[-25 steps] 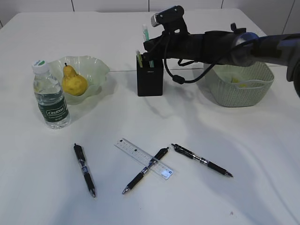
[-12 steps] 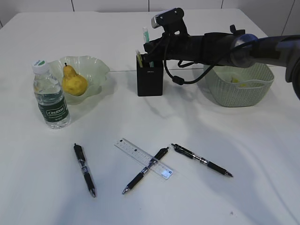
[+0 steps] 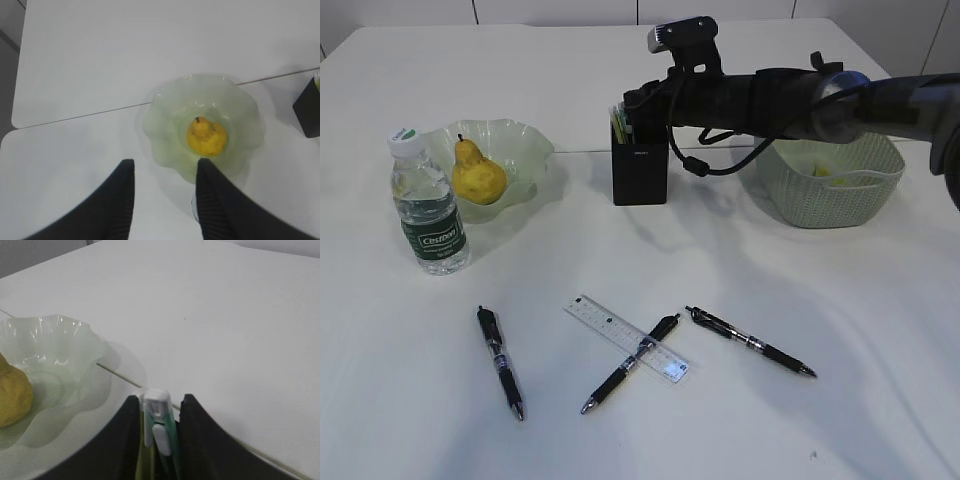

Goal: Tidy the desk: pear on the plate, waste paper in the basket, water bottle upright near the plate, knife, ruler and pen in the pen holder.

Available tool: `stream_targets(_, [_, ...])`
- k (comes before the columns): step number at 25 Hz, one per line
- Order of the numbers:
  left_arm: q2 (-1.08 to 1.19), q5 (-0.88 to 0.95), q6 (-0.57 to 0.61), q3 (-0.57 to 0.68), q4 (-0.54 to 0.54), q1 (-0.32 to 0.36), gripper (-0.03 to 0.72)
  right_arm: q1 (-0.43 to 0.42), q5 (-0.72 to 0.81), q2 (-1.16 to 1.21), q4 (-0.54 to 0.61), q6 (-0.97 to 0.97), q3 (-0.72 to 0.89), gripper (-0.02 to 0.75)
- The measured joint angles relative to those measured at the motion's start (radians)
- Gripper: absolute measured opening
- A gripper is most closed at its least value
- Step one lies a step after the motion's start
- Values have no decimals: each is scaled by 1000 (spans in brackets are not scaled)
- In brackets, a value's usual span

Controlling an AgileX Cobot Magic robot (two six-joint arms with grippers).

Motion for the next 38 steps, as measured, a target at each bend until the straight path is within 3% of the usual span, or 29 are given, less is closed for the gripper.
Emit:
stream_targets(6, [0,-2,0,0,15,0,287,0,-2,-68,-20,145,0,240])
stream_targets(9, [0,-2,0,0,31,0,286,0,-2,-130,-130,262,0,240])
stream_targets(12, [0,-2,0,0,42,0,286,0,23,-195,-350,469,0,240])
stream_targets(15, [0,-4,0,0,49,0,286,-14,150,-258,-620,730,0,240])
stream_targets(21, [0,-4,0,0,38,0,286,-44,535,-394,-1113,1197,0,240])
stream_targets(25, [0,14,0,0,-12,0,286,-44,750,-472,-1330,1367,0,240])
stream_targets(32, [-43,102,0,0,-57,0,286,-44,843,-569,-1562,1589,-4,241])
stream_targets(38, [-162,155,0,0,-59,0,286,-16,852,-637,-1585,1678,2,335])
